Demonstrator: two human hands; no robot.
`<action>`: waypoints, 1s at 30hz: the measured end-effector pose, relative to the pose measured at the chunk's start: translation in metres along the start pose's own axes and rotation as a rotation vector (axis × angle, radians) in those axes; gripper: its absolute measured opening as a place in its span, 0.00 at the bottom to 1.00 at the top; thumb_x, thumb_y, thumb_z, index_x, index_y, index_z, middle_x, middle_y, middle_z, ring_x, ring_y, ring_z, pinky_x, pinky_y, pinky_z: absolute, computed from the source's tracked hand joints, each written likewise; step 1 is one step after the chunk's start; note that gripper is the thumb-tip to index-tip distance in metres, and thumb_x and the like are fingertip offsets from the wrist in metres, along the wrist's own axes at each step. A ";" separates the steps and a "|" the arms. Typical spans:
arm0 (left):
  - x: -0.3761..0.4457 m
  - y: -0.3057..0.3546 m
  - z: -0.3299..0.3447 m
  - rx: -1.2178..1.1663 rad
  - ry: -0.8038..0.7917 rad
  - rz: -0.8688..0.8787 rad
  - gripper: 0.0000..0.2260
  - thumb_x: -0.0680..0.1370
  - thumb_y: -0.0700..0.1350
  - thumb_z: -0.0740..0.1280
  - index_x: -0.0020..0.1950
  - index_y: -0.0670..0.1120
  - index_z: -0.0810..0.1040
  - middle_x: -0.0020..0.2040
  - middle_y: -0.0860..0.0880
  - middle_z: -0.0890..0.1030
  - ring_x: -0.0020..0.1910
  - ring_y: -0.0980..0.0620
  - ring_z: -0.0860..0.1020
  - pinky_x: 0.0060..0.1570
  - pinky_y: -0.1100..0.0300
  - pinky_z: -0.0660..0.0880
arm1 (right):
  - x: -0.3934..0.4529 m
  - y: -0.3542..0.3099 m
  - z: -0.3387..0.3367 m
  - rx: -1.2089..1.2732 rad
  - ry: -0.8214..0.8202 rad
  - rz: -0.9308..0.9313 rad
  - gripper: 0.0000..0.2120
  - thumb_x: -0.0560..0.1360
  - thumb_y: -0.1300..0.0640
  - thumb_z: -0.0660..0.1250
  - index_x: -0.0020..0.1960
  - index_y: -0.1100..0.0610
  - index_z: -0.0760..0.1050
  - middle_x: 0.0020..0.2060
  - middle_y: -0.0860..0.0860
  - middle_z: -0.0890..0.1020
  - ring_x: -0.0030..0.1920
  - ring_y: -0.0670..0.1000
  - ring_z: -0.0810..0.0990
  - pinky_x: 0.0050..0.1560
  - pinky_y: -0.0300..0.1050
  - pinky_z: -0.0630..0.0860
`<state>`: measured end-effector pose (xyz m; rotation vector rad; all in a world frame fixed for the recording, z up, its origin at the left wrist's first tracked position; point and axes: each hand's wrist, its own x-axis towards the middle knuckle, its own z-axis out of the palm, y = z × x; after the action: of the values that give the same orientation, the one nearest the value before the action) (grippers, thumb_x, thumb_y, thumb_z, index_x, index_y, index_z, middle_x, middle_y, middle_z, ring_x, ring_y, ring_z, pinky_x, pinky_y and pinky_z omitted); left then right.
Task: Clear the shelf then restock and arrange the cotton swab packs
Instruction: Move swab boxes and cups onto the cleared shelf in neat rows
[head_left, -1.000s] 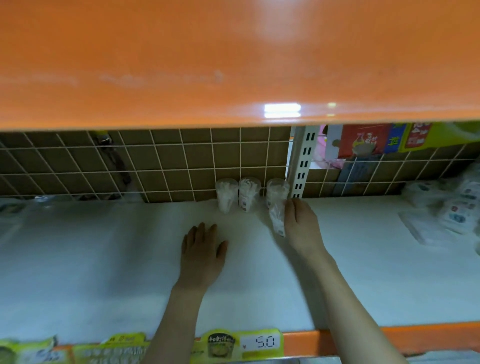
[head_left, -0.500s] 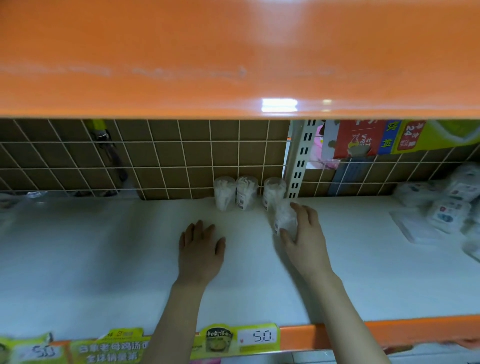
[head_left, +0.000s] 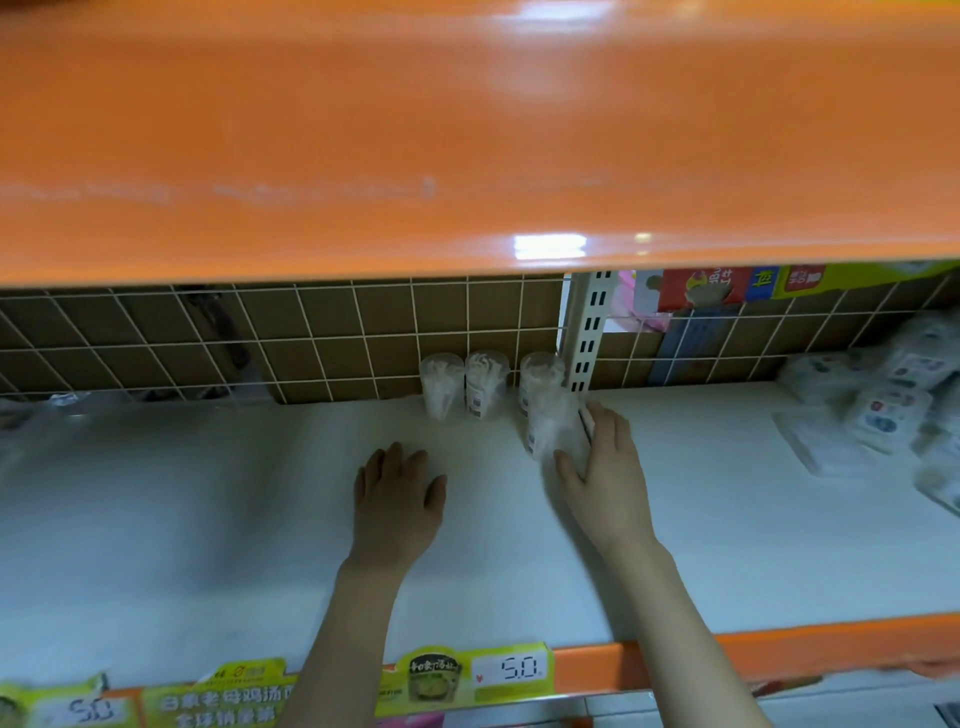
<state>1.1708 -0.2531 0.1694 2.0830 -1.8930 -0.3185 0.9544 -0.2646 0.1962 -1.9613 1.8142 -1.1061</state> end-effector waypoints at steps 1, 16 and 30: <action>0.000 0.002 -0.001 0.009 0.002 0.003 0.26 0.77 0.57 0.51 0.69 0.45 0.69 0.71 0.42 0.66 0.72 0.40 0.60 0.70 0.49 0.55 | -0.006 0.005 -0.003 0.003 0.008 0.007 0.28 0.74 0.61 0.67 0.71 0.59 0.62 0.67 0.56 0.67 0.63 0.56 0.70 0.60 0.41 0.65; -0.062 0.180 0.054 0.012 0.106 0.084 0.17 0.73 0.53 0.59 0.50 0.47 0.82 0.49 0.46 0.81 0.49 0.42 0.78 0.50 0.50 0.71 | -0.032 0.133 -0.126 -0.175 -0.183 -0.082 0.20 0.73 0.53 0.59 0.62 0.59 0.75 0.58 0.55 0.78 0.57 0.56 0.75 0.55 0.43 0.69; -0.102 0.247 0.065 0.045 0.136 0.030 0.21 0.72 0.55 0.56 0.56 0.47 0.80 0.52 0.47 0.81 0.52 0.43 0.78 0.51 0.51 0.71 | -0.039 0.194 -0.182 -0.110 -0.225 -0.094 0.12 0.73 0.62 0.66 0.56 0.58 0.79 0.53 0.54 0.80 0.55 0.56 0.75 0.55 0.48 0.72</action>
<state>0.9080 -0.1771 0.1960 2.0472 -1.8651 -0.1251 0.6915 -0.2103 0.1819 -2.1555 1.7128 -0.7868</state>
